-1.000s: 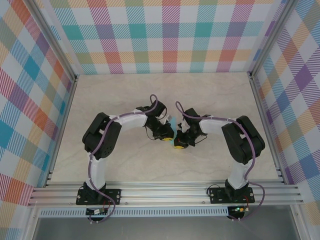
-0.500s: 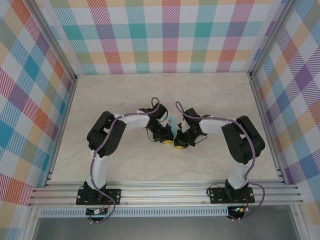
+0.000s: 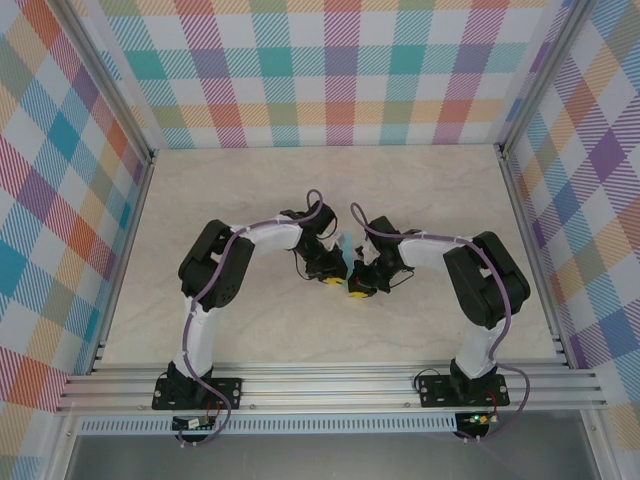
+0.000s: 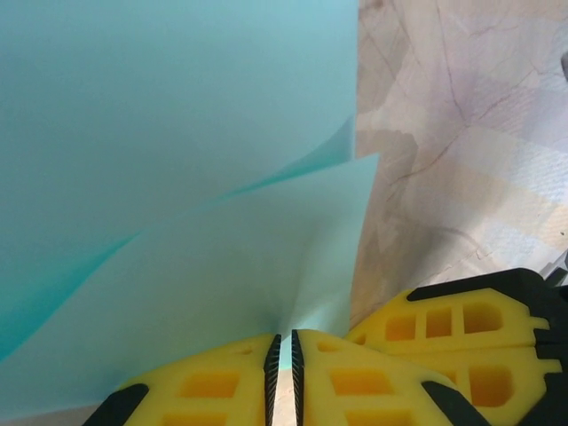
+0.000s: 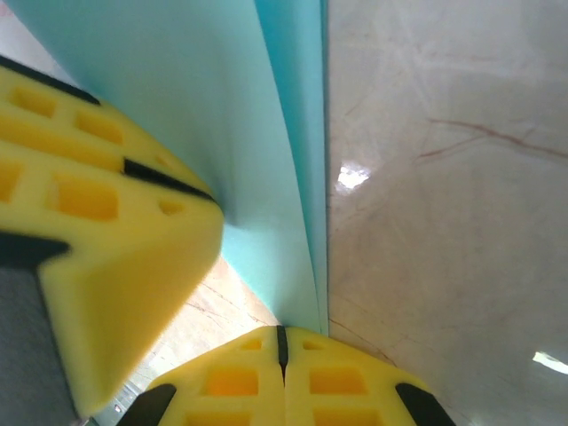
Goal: Fold a paper plane with a square sheet of paper (fold left side to right side)
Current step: Third fold the triangle at the center of the table.
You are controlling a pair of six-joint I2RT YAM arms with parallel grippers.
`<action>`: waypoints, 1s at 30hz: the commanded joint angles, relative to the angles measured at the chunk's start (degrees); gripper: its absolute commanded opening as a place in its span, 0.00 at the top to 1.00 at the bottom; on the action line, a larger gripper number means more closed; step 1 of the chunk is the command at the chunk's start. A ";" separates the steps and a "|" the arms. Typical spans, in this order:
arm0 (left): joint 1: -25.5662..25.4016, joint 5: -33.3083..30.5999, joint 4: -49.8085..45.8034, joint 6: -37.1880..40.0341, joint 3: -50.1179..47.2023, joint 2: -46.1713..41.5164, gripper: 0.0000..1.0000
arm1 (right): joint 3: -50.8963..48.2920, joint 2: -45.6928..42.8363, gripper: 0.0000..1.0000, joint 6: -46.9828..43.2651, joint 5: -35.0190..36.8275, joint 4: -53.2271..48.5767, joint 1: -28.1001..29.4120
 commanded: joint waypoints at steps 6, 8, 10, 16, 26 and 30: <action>7.44 -11.43 -1.23 5.24 2.29 2.59 0.83 | -2.75 2.64 1.00 -1.35 9.01 -6.21 -0.26; 8.46 -11.58 -1.80 6.04 3.17 3.12 0.82 | -2.75 2.63 1.00 -1.43 9.00 -6.21 -0.25; 9.37 -12.05 -2.10 6.66 3.42 3.25 0.82 | -2.79 2.59 1.00 -1.35 8.98 -6.16 -0.25; 12.55 -9.84 -1.77 7.69 3.34 2.42 0.79 | -3.08 1.74 1.00 -1.53 7.36 -4.50 -0.27; 15.97 -4.03 2.66 4.28 -3.09 -10.38 0.55 | -1.47 -8.24 0.89 -5.28 6.33 -1.97 -0.20; 15.93 -0.67 7.23 0.59 -9.34 -14.67 0.53 | 0.16 -12.92 0.76 -8.06 8.95 -3.83 -0.27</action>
